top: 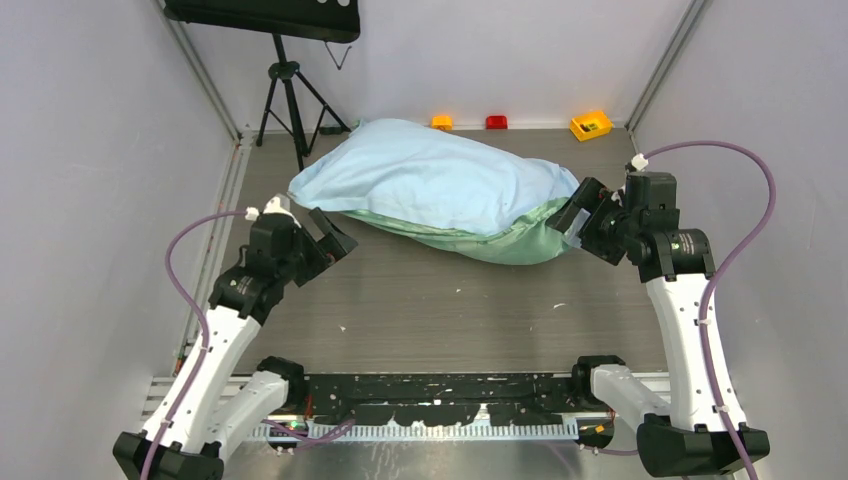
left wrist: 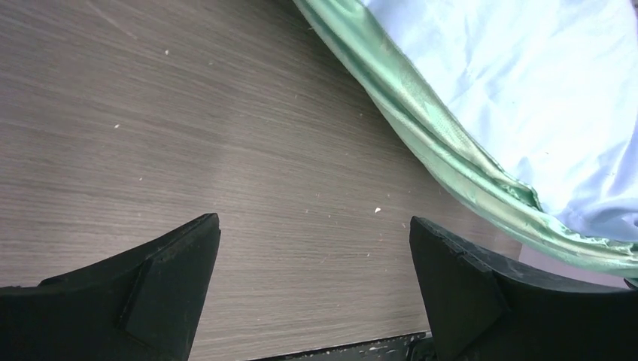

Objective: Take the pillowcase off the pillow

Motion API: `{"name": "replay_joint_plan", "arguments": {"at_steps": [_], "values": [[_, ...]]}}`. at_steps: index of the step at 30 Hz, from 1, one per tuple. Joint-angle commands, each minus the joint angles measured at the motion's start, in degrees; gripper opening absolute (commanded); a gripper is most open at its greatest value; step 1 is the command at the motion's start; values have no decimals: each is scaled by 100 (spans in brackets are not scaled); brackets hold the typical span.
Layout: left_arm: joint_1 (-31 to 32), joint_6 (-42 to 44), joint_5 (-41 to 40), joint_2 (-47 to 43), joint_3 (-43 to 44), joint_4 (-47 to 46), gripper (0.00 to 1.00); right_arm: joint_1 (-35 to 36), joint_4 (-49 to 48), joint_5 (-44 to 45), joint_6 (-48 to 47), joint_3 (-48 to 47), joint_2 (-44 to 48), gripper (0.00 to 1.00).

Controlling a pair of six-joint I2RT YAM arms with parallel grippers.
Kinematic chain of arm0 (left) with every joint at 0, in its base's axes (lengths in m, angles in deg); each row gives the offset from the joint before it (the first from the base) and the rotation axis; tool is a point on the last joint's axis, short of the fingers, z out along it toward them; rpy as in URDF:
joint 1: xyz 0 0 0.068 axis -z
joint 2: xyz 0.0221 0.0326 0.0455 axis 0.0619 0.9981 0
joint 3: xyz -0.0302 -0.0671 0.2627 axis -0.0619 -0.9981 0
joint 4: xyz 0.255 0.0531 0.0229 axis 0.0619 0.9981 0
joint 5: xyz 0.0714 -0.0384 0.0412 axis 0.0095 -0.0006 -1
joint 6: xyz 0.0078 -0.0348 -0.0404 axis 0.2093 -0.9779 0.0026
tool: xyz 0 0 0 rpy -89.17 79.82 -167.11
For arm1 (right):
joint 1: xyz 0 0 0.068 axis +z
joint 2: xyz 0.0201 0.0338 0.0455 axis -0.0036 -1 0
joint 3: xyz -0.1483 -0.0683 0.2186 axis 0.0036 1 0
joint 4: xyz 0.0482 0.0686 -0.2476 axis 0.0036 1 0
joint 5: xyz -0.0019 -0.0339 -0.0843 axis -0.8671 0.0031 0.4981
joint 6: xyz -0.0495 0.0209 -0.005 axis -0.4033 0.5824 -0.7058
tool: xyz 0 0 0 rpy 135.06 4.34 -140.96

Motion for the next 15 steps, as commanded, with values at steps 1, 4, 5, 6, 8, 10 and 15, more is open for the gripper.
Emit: {"name": "replay_joint_plan", "arguments": {"at_steps": [1, 4, 5, 6, 8, 10, 15], "values": [[5, 283, 607, -226, -114, -877, 100, -21, -316, -96, 49, -130, 19, 96], [61, -185, 1913, -73, -465, -2115, 100, -21, -316, -99, 56, -123, 14, 96], [176, -566, 2089, 36, -596, -2535, 100, -20, -316, -100, 52, -114, 6, 96], [329, -853, 2111, 216, -656, -2831, 100, -20, -317, -101, 53, -105, 5, 96], [798, -1094, 1908, 539, -585, -3143, 100, -20, -312, -101, 56, -72, 7, 96], [1326, -1221, 1529, 820, -427, -3303, 100, -21, -318, -115, 44, -43, 20, 96], [2273, -1954, 977, 1549, -291, -4323, 100, -23, -313, -125, 27, -21, 57, 96]]}}
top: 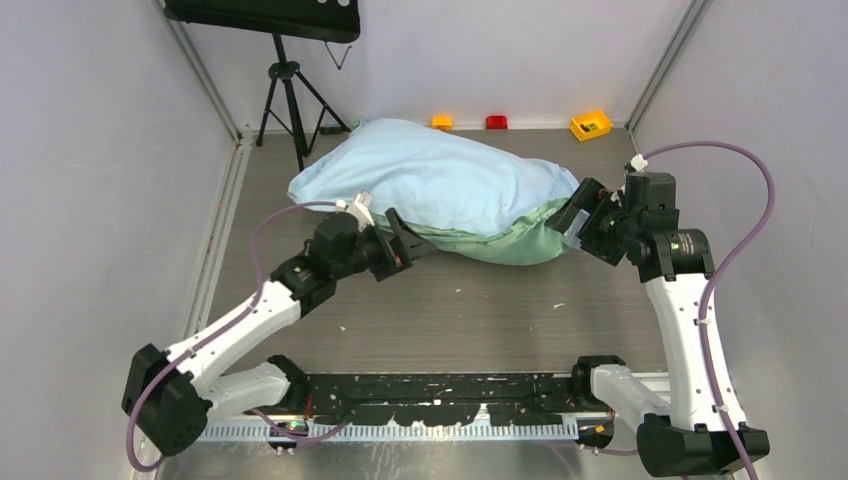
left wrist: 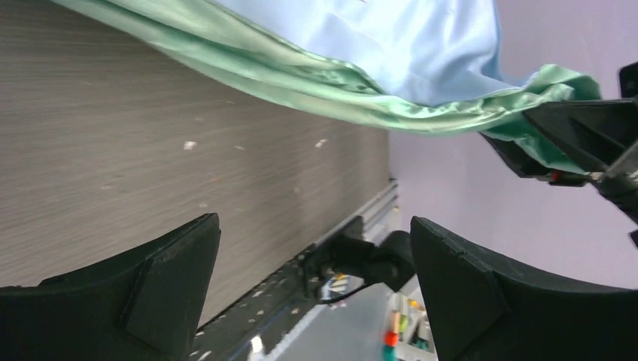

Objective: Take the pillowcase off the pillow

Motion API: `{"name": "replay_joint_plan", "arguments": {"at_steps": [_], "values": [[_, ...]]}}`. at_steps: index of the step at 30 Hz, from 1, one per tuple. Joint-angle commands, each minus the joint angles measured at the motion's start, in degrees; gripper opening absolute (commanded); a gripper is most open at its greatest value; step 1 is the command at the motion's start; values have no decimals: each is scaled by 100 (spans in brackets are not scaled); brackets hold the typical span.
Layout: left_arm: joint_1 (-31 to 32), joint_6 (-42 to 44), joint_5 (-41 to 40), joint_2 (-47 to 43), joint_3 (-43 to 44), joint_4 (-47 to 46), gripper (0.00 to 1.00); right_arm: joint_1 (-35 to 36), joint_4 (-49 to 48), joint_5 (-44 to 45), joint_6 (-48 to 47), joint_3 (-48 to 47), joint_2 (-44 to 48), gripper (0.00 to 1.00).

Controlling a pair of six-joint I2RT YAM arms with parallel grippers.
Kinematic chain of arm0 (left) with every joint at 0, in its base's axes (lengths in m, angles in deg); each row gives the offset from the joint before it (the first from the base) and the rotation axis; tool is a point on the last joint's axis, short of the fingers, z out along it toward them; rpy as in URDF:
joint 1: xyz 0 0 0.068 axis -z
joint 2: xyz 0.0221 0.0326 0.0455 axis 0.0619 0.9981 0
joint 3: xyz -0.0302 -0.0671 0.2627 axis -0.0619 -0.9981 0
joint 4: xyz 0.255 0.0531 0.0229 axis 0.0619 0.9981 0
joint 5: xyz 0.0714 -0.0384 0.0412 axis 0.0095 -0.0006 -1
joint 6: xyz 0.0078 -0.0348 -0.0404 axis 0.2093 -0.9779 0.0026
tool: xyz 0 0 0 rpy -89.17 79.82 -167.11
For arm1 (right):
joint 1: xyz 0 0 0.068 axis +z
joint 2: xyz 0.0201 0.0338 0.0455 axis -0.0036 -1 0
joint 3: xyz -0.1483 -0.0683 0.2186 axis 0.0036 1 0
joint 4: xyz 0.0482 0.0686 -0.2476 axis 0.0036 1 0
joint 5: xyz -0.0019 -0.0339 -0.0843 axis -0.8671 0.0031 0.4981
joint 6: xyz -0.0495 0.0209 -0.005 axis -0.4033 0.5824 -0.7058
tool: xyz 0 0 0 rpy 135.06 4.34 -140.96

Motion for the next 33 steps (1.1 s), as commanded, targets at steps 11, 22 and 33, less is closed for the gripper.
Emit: {"name": "replay_joint_plan", "arguments": {"at_steps": [11, 22, 33], "values": [[1379, -2062, -1337, 2396, 1048, -2614, 100, -20, -317, -262, -8, 58, 145, 96], [858, -2185, -1301, 4296, 1851, -3619, 0, -20, -165, -603, -20, 41, 260, 96], [637, -1639, -1358, 4843, 1953, -3029, 0, -23, 1, -894, 15, -720, 197, 96]]}}
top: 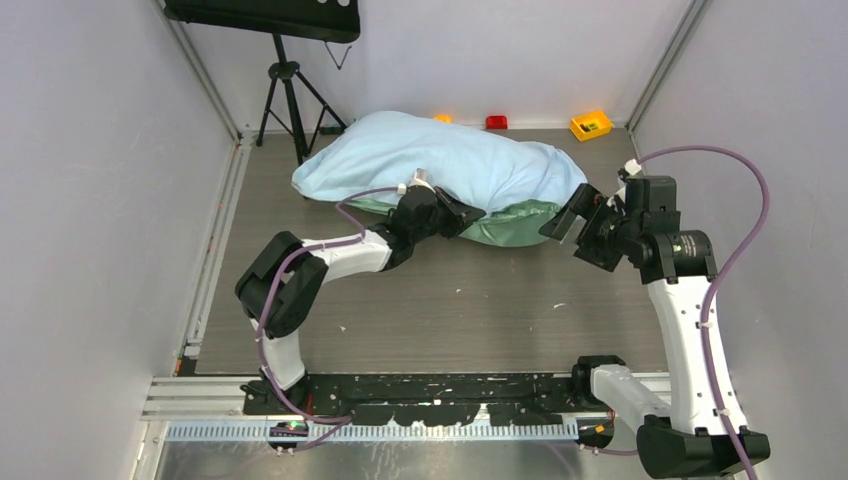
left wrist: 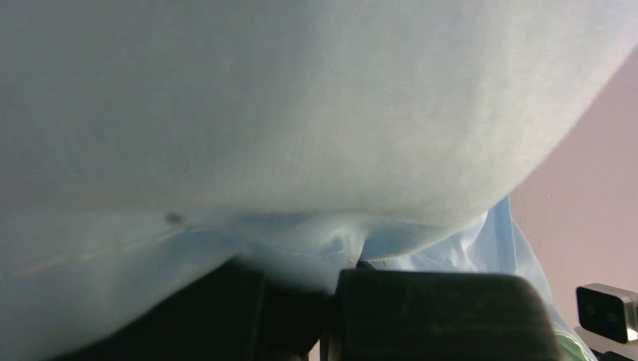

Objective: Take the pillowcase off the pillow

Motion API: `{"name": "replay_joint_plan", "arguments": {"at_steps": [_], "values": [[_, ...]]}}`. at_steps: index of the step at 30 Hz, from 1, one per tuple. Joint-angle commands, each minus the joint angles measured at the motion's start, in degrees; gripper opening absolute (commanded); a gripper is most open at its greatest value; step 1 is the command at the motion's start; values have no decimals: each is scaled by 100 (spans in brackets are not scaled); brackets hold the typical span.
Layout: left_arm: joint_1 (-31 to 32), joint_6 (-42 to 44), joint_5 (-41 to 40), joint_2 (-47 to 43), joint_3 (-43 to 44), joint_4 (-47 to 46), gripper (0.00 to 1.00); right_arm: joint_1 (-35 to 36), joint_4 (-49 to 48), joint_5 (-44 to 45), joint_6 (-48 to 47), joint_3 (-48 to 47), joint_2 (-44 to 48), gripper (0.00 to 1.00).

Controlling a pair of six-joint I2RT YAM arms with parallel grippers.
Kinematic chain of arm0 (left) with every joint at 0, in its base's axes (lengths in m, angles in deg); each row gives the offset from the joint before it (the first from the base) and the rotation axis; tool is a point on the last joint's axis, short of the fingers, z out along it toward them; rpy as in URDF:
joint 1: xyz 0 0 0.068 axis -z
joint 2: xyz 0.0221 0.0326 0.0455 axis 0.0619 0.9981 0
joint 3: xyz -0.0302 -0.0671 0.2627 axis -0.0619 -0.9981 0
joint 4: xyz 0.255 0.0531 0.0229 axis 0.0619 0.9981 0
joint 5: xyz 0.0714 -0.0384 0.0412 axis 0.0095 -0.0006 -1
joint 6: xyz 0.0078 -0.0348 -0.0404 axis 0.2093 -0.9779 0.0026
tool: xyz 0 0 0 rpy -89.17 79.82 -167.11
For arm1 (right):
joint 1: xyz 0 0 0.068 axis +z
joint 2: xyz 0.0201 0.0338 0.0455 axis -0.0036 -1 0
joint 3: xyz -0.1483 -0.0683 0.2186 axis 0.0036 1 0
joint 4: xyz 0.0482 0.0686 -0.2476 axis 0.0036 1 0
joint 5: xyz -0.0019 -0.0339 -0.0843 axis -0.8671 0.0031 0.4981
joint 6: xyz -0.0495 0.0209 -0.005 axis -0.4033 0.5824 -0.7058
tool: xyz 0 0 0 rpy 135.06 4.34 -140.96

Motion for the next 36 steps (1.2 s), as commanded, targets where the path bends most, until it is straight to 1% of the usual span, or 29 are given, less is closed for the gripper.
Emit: {"name": "replay_joint_plan", "arguments": {"at_steps": [1, 4, 8, 13, 17, 20, 23, 25, 27, 28, 29, 32, 34, 36], "values": [[-154, 399, -331, 305, -54, 321, 0, -25, -263, -440, 91, -924, 89, 96], [-157, 404, -331, 467, -139, 295, 0, -20, -194, -462, 142, -1386, 39, 96], [-162, 340, -226, 654, -253, 144, 0, -21, -139, -391, 172, -1746, 40, 96], [-154, 389, -35, 570, -406, -9, 0, -20, -143, -149, 158, -1710, 86, 96], [-154, 665, -166, -71, -694, 256, 0, -20, -146, 355, 222, -1360, 172, 96], [-133, 998, -465, -789, -1049, 619, 0, -20, -290, 662, 294, -921, 288, 96], [-82, 1302, -779, -1616, -1439, 1237, 0, -21, -579, 685, 420, -341, 475, 96], [-33, 1503, -891, -2082, -1639, 1705, 2, -22, -847, 564, 482, -16, 581, 95], [35, 1683, -1080, -2551, -1828, 2183, 7, -22, -1078, 438, 578, 244, 624, 95], [59, 1752, -1214, -2774, -1919, 2390, 12, -22, -1160, 372, 601, 344, 614, 95], [71, 1814, -1304, -3020, -2007, 2678, 18, -21, -1244, 264, 625, 442, 601, 95], [130, 2139, -1594, -3816, -2175, 3266, 48, -21, -1429, 11, 658, 700, 476, 92], [216, 2603, -1783, -4339, -2122, 3669, 68, -22, -1539, -212, 674, 851, 373, 91], [284, 3012, -1894, -4731, -1931, 4148, 77, -21, -1628, -371, 699, 988, 292, 90]]}}
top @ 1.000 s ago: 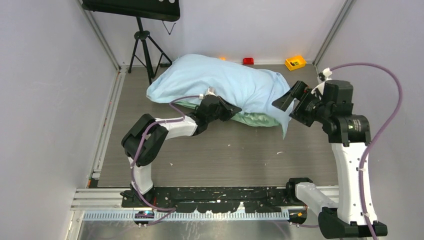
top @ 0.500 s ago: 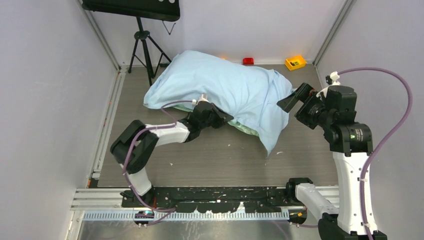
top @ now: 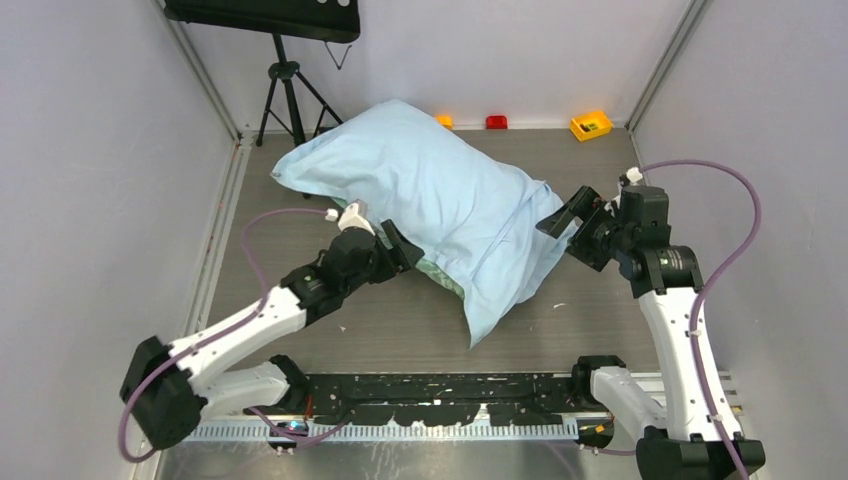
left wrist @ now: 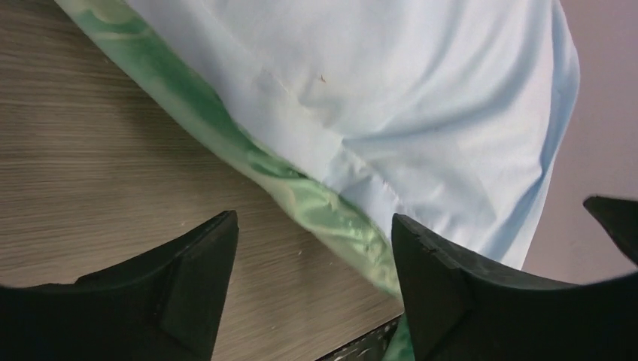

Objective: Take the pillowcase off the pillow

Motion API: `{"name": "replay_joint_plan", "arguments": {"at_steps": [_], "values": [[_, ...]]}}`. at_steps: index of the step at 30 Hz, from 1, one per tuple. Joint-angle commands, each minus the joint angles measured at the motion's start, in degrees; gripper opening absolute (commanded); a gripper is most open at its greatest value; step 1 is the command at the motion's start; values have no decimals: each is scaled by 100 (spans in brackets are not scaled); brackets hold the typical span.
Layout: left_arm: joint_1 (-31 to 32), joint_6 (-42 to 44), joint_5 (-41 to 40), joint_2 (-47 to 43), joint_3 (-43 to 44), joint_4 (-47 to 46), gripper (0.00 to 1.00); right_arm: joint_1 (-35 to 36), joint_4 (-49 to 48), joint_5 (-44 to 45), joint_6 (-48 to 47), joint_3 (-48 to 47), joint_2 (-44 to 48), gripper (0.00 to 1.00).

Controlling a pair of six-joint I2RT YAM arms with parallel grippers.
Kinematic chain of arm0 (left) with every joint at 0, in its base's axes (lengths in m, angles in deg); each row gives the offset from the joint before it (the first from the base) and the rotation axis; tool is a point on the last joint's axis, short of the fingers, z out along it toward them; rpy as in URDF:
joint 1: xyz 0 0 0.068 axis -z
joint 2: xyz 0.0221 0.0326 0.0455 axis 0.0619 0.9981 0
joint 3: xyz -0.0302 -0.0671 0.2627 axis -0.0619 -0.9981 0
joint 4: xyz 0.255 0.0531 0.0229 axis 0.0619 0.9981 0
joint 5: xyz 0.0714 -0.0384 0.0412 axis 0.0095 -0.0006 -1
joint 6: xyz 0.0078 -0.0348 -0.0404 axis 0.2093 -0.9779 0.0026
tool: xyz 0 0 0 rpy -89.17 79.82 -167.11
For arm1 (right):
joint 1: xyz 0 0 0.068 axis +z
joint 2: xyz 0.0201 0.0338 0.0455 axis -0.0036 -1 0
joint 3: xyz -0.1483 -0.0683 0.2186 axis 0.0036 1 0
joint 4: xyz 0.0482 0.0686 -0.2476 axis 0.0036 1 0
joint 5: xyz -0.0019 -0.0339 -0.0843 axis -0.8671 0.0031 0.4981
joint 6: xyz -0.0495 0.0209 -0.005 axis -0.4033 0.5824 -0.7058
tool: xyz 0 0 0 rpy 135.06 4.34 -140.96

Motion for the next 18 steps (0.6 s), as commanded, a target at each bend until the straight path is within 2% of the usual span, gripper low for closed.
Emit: {"name": "replay_joint_plan", "arguments": {"at_steps": [1, 7, 11, 14, 18], "values": [[145, 1207, -532, -934, 424, 1331, 80, -14, -622, -502, 120, 285, -140, 90], [281, 2404, 286, -821, 1317, 1972, 81, -16, -924, -542, 175, 656, -220, 87], [525, 2815, 141, -493, 1892, 2296, 82, -12, -1094, -617, 209, 852, -382, 85], [716, 3031, 81, -341, 2139, 2253, 87, -12, -1384, -759, 263, 1042, -462, 83], [1033, 3439, 106, -102, 2429, 2190, 95, -12, -1636, -926, 310, 1216, -590, 75]]}}
